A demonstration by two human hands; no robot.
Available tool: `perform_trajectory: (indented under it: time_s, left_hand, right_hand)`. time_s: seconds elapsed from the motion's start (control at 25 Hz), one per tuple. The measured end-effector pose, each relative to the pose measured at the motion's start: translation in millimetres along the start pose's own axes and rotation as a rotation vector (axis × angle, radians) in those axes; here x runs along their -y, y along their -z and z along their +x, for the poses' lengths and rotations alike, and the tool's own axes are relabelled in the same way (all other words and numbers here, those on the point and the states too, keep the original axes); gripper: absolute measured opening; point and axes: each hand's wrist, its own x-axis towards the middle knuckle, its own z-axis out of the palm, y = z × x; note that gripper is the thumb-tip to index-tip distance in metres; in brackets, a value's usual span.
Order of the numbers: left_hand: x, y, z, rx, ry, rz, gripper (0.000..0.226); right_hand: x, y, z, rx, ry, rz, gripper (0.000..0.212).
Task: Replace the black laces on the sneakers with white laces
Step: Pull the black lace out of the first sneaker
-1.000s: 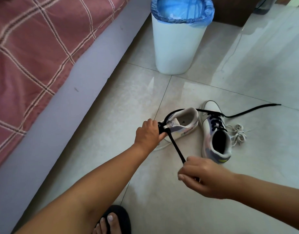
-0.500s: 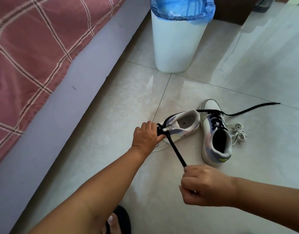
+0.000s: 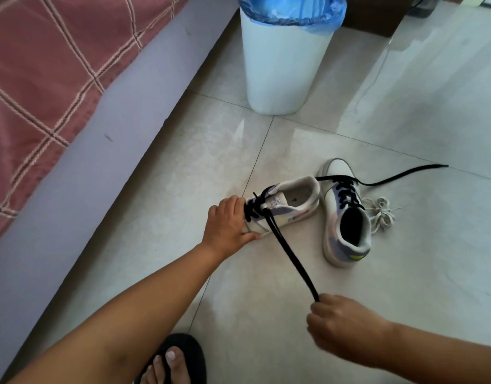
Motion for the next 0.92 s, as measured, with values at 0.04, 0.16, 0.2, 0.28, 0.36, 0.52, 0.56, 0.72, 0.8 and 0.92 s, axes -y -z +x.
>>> perform_trajectory:
  time_s: [0.04, 0.16, 0.2, 0.28, 0.36, 0.52, 0.56, 0.72, 0.8, 0.92]
  left_hand:
    - [-2, 3, 2, 0.039, 0.023, -0.022, 0.082]
    - [-3, 3, 1, 0.087, 0.072, -0.038, 0.081]
    - [-4, 3, -1, 0.070, 0.069, -0.022, 0.080]
    - [-5, 0, 0, 0.054, 0.076, -0.006, 0.078]
    - [-7, 0, -1, 0.037, 0.082, -0.009, 0.077]
    - [-9, 4, 1, 0.084, 0.104, -0.036, 0.076]
    - [-9, 5, 1, 0.095, 0.105, -0.037, 0.076]
    - [-11, 10, 3, 0.137, 0.093, -0.026, 0.077]
    - [-12, 12, 5, 0.181, 0.108, -0.012, 0.078]
    - [-15, 15, 8, 0.234, 0.152, 0.013, 0.077]
  right_hand:
    - [-8, -5, -2, 0.110, -0.031, -0.072, 0.027]
    - [-18, -1, 15, 0.071, -0.094, -0.036, 0.014]
    - [-19, 10, 32, -0.035, -0.192, 0.017, 0.015]
    - [-27, 32, 81, -0.262, -0.504, 0.086, 0.024]
    - [-43, 44, 121, -0.073, -0.762, 0.169, 0.033]
    - [-54, 45, 156, 0.094, -0.845, 0.183, 0.028]
    - [-53, 45, 157, 0.104, -0.840, 0.200, 0.027]
    - [-50, 51, 140, 0.217, -0.752, 0.176, 0.018]
    - [-45, 52, 118, 0.385, -0.676, 0.117, 0.018]
    - [-21, 42, 82, 0.909, -0.393, -0.034, 0.031]
